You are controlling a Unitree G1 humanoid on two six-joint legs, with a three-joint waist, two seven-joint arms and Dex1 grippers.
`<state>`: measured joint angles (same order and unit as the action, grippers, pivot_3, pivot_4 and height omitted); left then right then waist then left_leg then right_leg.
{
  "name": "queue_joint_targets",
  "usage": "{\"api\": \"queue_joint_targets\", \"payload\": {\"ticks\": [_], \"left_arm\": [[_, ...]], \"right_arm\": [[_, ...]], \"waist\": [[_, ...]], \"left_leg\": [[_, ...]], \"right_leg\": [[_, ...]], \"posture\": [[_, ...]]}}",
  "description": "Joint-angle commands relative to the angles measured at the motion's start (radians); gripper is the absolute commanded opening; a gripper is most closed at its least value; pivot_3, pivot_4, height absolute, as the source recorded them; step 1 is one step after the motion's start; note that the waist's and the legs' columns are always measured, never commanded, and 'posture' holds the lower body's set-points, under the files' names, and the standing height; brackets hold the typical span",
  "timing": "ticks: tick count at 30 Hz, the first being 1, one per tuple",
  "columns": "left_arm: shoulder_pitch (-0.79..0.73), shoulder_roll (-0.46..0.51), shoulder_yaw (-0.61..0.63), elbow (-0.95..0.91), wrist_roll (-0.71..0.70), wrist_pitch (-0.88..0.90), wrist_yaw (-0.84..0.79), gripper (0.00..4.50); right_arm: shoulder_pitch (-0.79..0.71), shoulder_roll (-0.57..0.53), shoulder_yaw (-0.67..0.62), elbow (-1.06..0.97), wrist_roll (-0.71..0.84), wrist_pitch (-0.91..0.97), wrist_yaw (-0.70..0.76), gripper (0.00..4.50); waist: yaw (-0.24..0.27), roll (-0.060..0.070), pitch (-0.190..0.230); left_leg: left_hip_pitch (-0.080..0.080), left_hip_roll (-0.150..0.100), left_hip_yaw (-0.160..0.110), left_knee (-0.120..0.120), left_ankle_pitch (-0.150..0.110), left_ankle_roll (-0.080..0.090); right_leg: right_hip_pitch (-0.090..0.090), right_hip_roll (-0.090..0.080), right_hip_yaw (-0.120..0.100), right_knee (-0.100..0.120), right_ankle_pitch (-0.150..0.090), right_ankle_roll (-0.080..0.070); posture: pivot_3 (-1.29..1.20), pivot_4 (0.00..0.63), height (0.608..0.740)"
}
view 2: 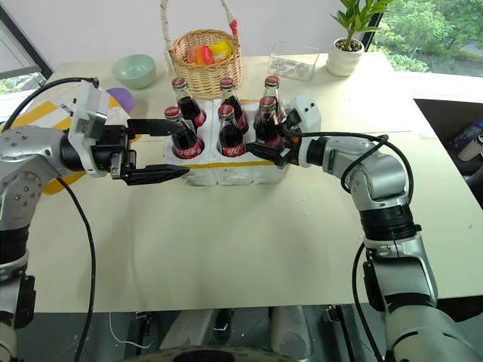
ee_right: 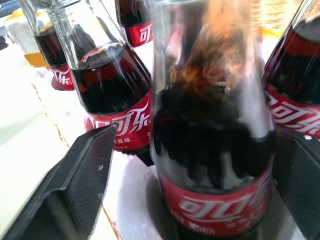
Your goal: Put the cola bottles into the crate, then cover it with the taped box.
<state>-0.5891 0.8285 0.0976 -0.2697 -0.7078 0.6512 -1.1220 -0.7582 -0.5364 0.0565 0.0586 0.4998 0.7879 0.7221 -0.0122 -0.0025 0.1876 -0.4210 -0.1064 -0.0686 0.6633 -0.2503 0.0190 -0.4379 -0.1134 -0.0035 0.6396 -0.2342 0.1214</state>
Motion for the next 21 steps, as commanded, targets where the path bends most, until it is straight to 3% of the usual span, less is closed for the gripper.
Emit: {"api": "queue_joint_targets", "payload": {"ticks": [1, 10, 15, 21], "left_arm": [[0.019, 0.030, 0.060, -0.053, -0.018, 0.010, 0.026, 4.50], [0.234, 0.116, 0.325, -0.158, 0.075, 0.030, 0.248, 4.50], [0.428, 0.195, 0.383, -0.106, 0.395, -0.056, 0.441, 4.50], [0.564, 0.245, 0.370, 0.071, 0.725, -0.141, 0.684, 4.50]], "right_arm": [[-0.031, -0.014, -0.018, -0.011, 0.003, -0.003, 0.039, 4.40], [-0.078, -0.202, -0.215, -0.095, 0.171, 0.112, 0.182, 4.40], [-0.137, -0.249, -0.319, -0.051, 0.259, 0.205, 0.175, 4.40], [-0.121, -0.297, -0.324, -0.154, 0.323, 0.190, 0.271, 4.40]], "waist": [[-0.001, 0.000, 0.000], [0.001, 0.000, 0.000], [0.000, 0.000, 0.000], [0.003, 0.000, 0.000]], "left_leg": [[0.000, 0.000, 0.000, 0.000, 0.000, 0.000], [-0.001, 0.000, 0.000, 0.000, -0.002, 0.003], [-0.001, 0.001, 0.000, -0.002, -0.003, 0.004], [-0.001, 0.000, 0.000, -0.003, -0.003, 0.004]], "right_leg": [[0.000, 0.000, 0.000, 0.000, 0.000, 0.000], [-0.001, 0.000, 0.000, 0.000, 0.000, 0.000], [-0.002, -0.002, 0.000, -0.001, 0.000, 0.000], [-0.002, -0.003, 0.000, -0.002, 0.000, 0.000]], "posture": [[0.00, 0.150, 0.739], [0.00, 0.150, 0.739], [0.00, 0.150, 0.739], [0.00, 0.150, 0.739]]}}
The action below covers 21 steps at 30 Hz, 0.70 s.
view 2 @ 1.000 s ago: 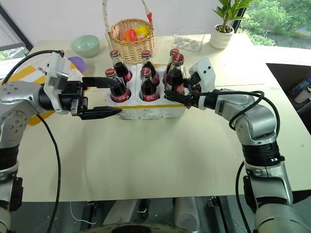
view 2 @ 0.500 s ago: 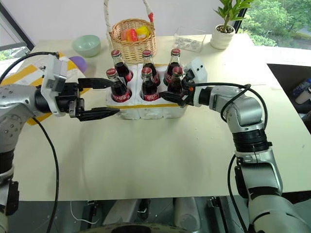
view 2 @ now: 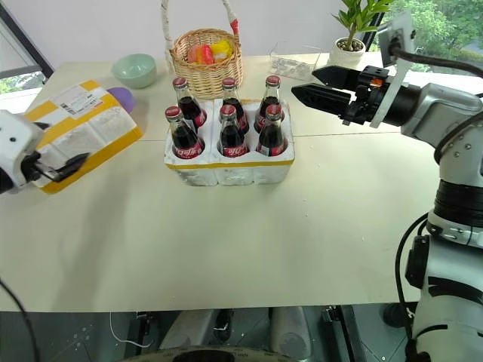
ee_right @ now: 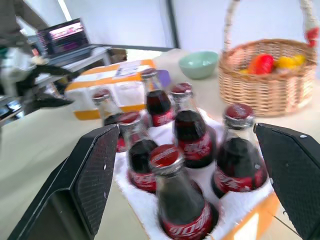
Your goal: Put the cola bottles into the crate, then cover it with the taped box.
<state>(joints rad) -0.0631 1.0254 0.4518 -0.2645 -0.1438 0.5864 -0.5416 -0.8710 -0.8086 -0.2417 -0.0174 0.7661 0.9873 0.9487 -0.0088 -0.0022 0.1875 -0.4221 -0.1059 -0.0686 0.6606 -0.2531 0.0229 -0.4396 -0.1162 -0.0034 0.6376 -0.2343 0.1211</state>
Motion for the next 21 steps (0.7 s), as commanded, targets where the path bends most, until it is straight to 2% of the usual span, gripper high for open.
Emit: {"api": "queue_joint_targets", "payload": {"ticks": [1, 3, 9, 21], "left_arm": [[0.059, 0.062, -0.004, 0.099, 0.214, -0.106, 0.129, 4.50], [0.090, 0.092, -0.051, 0.174, 0.305, -0.169, 0.172, 4.50], [0.028, 0.072, -0.154, 0.409, 0.379, -0.281, 0.232, 4.50], [-0.307, 0.006, -0.386, 0.996, 0.483, -0.568, 0.356, 4.50]], "right_arm": [[-0.005, -0.027, -0.028, -0.093, 0.071, -0.004, 0.055, 4.40], [0.010, -0.032, -0.026, -0.132, 0.095, 0.005, 0.071, 4.40], [0.045, -0.046, -0.038, -0.200, 0.120, -0.006, 0.066, 4.40], [0.090, -0.086, -0.075, -0.227, 0.140, 0.000, -0.010, 4.40]], "waist": [[-0.001, 0.000, 0.000], [0.000, 0.000, 0.000], [0.004, 0.000, 0.000], [0.002, -0.002, -0.001]], "left_leg": [[0.000, 0.000, 0.000, 0.000, 0.000, 0.000], [0.000, 0.000, 0.000, -0.001, 0.000, 0.000], [0.000, 0.000, 0.000, -0.001, 0.000, 0.000], [-0.002, -0.001, 0.000, -0.001, 0.000, 0.000]], "right_leg": [[0.000, 0.000, 0.000, 0.000, 0.000, 0.000], [0.000, 0.000, 0.000, -0.001, 0.000, 0.000], [0.000, -0.001, 0.000, -0.001, 0.000, 0.000], [-0.002, -0.002, -0.001, 0.000, 0.000, 0.000]], "posture": [[0.00, 0.150, 0.739], [0.00, 0.150, 0.739], [0.00, 0.150, 0.739], [0.00, 0.150, 0.739]]}}
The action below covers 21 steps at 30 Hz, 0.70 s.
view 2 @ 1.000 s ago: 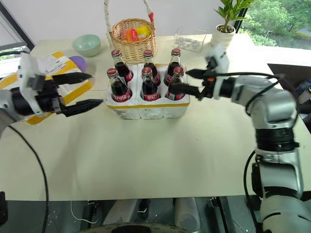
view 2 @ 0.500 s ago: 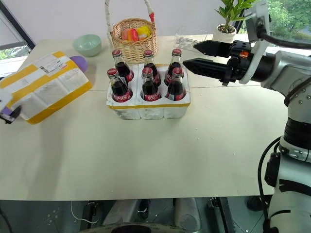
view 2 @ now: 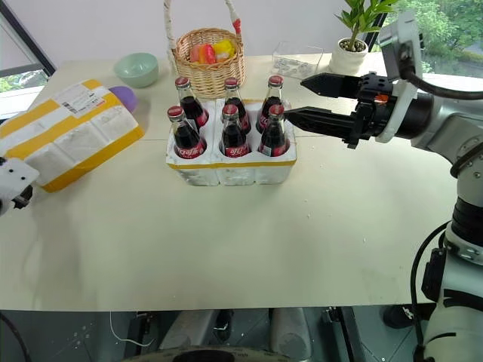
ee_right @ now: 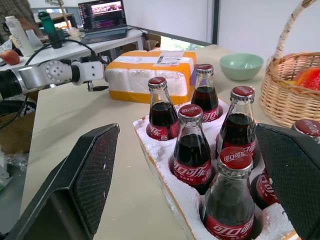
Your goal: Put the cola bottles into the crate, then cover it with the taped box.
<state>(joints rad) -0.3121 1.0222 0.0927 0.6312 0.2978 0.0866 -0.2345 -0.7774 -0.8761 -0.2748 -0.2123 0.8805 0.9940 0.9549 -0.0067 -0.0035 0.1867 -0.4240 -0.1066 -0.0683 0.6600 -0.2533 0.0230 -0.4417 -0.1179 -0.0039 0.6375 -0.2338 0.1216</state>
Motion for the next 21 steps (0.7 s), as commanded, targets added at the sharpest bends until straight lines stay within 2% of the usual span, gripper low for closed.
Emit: {"api": "queue_joint_targets", "payload": {"ticks": [1, 7, 10, 15, 16, 17, 21], "left_arm": [[-0.086, 0.006, -0.046, 0.142, 0.055, -0.095, 0.066, 4.50], [-0.235, -0.010, -0.139, 0.368, 0.121, -0.214, 0.176, 4.50], [-0.250, -0.013, -0.151, 0.420, 0.114, -0.245, 0.176, 3.72], [-0.261, -0.013, -0.153, 0.448, 0.100, -0.253, 0.175, 1.04], [-0.265, -0.011, -0.154, 0.449, 0.100, -0.253, 0.175, 0.66], [-0.267, -0.010, -0.155, 0.451, 0.100, -0.254, 0.174, 0.40], [-0.291, 0.001, -0.147, 0.433, 0.094, -0.254, 0.175, 0.35]], "right_arm": [[-0.001, -0.021, -0.047, -0.033, 0.030, -0.005, -0.022, 4.40], [0.018, -0.039, -0.057, -0.046, 0.042, -0.001, -0.046, 4.40], [0.026, -0.047, -0.064, -0.044, 0.047, 0.001, -0.059, 4.50], [0.052, -0.061, -0.062, -0.036, 0.032, -0.019, -0.072, 4.50], [0.056, -0.064, -0.060, -0.033, 0.027, -0.024, -0.071, 4.50], [0.058, -0.066, -0.059, -0.032, 0.025, -0.028, -0.070, 4.50], [0.079, -0.089, -0.062, -0.002, 0.036, -0.012, -0.039, 4.50]], "waist": [[-0.001, -0.001, 0.000], [-0.001, -0.001, -0.001], [-0.003, -0.001, -0.001], [-0.003, -0.001, -0.001], [-0.003, -0.001, -0.001], [-0.003, -0.001, -0.001], [0.000, -0.002, -0.001]], "left_leg": [[0.000, 0.000, 0.000, 0.000, 0.000, 0.000], [0.000, 0.000, 0.000, 0.001, 0.000, 0.000], [0.000, -0.001, 0.001, 0.002, 0.000, 0.001], [0.000, -0.001, 0.002, 0.003, 0.000, 0.001], [0.000, -0.001, 0.002, 0.003, 0.000, 0.001], [0.000, -0.001, 0.002, 0.003, 0.000, 0.001], [0.000, -0.001, 0.003, 0.004, 0.000, 0.001]], "right_leg": [[0.000, 0.000, 0.000, 0.000, 0.000, 0.000], [0.000, 0.000, 0.000, 0.002, 0.000, 0.000], [-0.001, 0.000, 0.000, 0.004, 0.000, 0.000], [-0.002, -0.001, 0.000, 0.006, 0.000, 0.000], [-0.002, -0.001, 0.000, 0.007, 0.000, 0.000], [-0.002, -0.001, 0.000, 0.007, 0.000, 0.000], [-0.002, -0.001, 0.000, 0.008, 0.000, 0.000]], "posture": [[0.00, 0.150, 0.739], [0.00, 0.150, 0.739], [0.00, 0.150, 0.739], [0.00, 0.150, 0.739], [0.00, 0.150, 0.739], [0.00, 0.150, 0.739], [0.00, 0.150, 0.739]]}}
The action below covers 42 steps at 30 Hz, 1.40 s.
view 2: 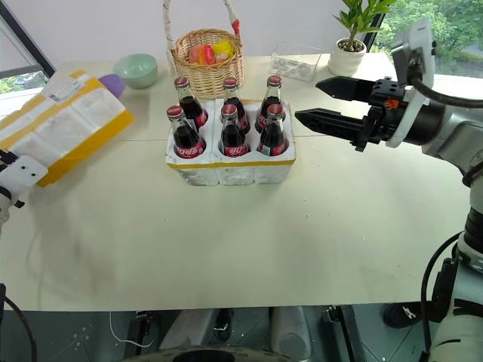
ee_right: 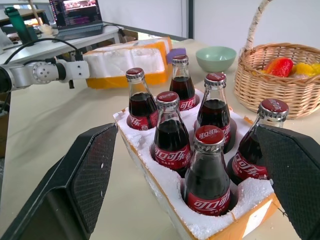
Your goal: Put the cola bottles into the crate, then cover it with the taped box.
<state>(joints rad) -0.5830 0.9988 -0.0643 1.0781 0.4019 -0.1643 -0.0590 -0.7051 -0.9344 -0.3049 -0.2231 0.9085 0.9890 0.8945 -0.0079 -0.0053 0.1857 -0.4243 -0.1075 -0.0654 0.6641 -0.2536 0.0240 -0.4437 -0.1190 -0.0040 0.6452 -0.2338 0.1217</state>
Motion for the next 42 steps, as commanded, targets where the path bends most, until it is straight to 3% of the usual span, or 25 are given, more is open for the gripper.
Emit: {"api": "queue_joint_targets", "payload": {"ticks": [1, 14, 24, 29, 35, 42], "left_arm": [[-0.027, 0.029, 0.014, -0.021, -0.013, -0.003, -0.001, 0.35], [-0.229, 0.058, 0.089, -0.423, -0.087, 0.065, -0.172, 0.35], [-0.272, 0.007, 0.063, -1.004, -0.160, 0.315, -0.499, 0.35], [-0.235, 0.027, -0.001, -1.278, -0.106, 0.435, -0.652, 0.35], [-0.202, 0.041, -0.031, -1.357, -0.038, 0.463, -0.704, 0.35], [-0.166, 0.015, -0.086, -1.351, 0.114, 0.392, -0.644, 0.35]], "right_arm": [[0.015, -0.039, -0.029, 0.013, -0.004, -0.018, 0.028, 4.50], [0.098, -0.114, -0.050, 0.083, -0.112, -0.124, 0.094, 4.50], [0.138, -0.102, -0.064, 0.103, -0.141, -0.161, 0.082, 4.50], [0.148, -0.094, -0.063, 0.111, -0.145, -0.174, 0.079, 4.50], [0.153, -0.083, -0.059, 0.123, -0.151, -0.189, 0.070, 4.50], [0.182, -0.075, -0.082, 0.104, -0.139, -0.189, 0.052, 4.50]], "waist": [[0.001, 0.000, 0.000], [0.015, -0.003, 0.001], [0.016, -0.003, 0.001], [0.016, -0.003, 0.001], [0.016, -0.003, 0.001], [0.022, -0.003, 0.001]], "left_leg": [[0.000, 0.000, 0.000, 0.000, 0.000, 0.000], [0.000, 0.000, 0.001, 0.001, 0.000, 0.000], [-0.001, 0.000, 0.002, 0.001, 0.000, 0.000], [0.000, 0.001, 0.002, 0.001, 0.001, -0.001], [0.000, 0.001, 0.002, 0.002, 0.000, 0.000], [0.000, 0.000, 0.002, 0.002, 0.000, 0.000]], "right_leg": [[0.000, 0.000, 0.000, 0.000, 0.000, 0.000], [0.000, 0.000, 0.000, 0.000, 0.000, 0.000], [0.000, 0.001, 0.000, 0.000, 0.000, 0.000], [0.000, 0.002, 0.000, 0.000, 0.000, 0.000], [0.000, 0.003, 0.000, 0.000, 0.000, 0.000], [0.001, 0.002, 0.000, 0.000, 0.000, 0.000]], "posture": [[0.00, 0.150, 0.739], [0.00, 0.150, 0.739], [0.00, 0.150, 0.739], [0.00, 0.150, 0.739], [0.00, 0.150, 0.739], [0.00, 0.150, 0.739]]}}
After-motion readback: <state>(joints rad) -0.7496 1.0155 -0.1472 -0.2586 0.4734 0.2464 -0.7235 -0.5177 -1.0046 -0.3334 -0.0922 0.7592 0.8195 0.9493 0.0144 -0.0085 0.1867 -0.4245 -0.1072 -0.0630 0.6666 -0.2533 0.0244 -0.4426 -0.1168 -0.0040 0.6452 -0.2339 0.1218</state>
